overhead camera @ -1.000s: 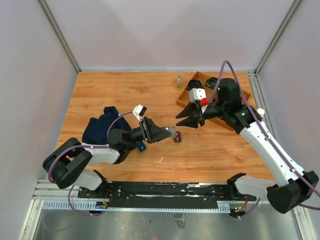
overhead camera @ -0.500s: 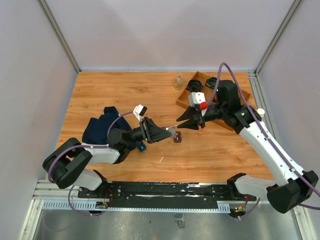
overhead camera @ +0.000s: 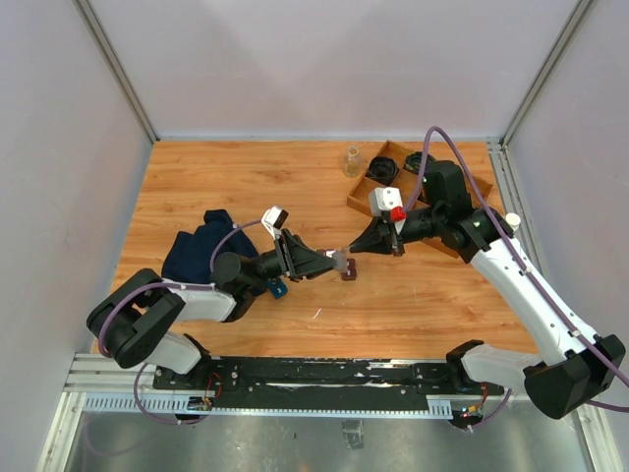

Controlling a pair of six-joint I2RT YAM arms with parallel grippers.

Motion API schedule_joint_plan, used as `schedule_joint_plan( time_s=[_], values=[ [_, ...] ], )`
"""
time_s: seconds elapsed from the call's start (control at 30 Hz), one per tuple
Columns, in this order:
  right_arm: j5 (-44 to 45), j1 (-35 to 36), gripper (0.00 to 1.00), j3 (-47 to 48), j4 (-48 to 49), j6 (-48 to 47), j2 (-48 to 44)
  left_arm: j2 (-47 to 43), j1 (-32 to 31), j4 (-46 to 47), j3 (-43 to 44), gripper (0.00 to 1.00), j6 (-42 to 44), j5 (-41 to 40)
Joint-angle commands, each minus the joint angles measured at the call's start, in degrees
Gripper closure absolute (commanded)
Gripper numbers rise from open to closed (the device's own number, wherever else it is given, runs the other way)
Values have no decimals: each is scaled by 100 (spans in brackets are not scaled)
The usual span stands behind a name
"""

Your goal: Sort the pills into containers

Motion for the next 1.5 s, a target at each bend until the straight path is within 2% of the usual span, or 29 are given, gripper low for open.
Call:
schedule_joint_plan(
  time_s=[0.0, 0.1, 0.2, 0.3, 0.33, 0.37, 0.4, 0.47, 0.6, 0.9, 1.27, 1.47],
  values=[
    [336, -100, 99, 48, -417, -75, -36, 104, 303, 1475, -311, 40, 140, -68],
    [858, -120, 99, 168, -787, -196, 17, 55, 638, 1464, -733, 26, 308, -81],
    [1384, -119, 99, 124, -899, -167, 75, -170, 844, 1002, -1021, 20, 830, -162],
    [1817, -112, 98, -54, -790, -26, 157, -966, 772, -738, -924, 19, 1942, -478],
    [1955, -112, 98, -131, -756, 24, 207, -1341, 667, -1797, -827, 17, 2441, -750],
    [2074, -112, 98, -173, -717, 68, 254, -1718, 508, -2375, -688, 15, 2961, -1106],
    [2210, -112, 98, -220, -665, 132, 295, -2052, 304, -3335, -537, 11, 3496, -1493],
    [2397, -112, 98, -267, -587, 200, 388, -2508, -26, -4115, -279, 7, 4247, -2084],
    [2442, -112, 98, -203, -569, 378, 574, -2546, -173, -4416, -28, 7, 4519, -2123],
    [2240, -116, 97, -229, -530, 475, 652, -1555, -693, -5067, 790, 9, 4881, -2464],
    [2168, -112, 97, -234, -547, 470, 676, -824, -741, -5137, 1227, 24, 4924, -2182],
    [2179, -112, 97, -228, -578, 434, 685, -649, -741, -5449, 1341, 36, 5052, -2240]
  ],
)
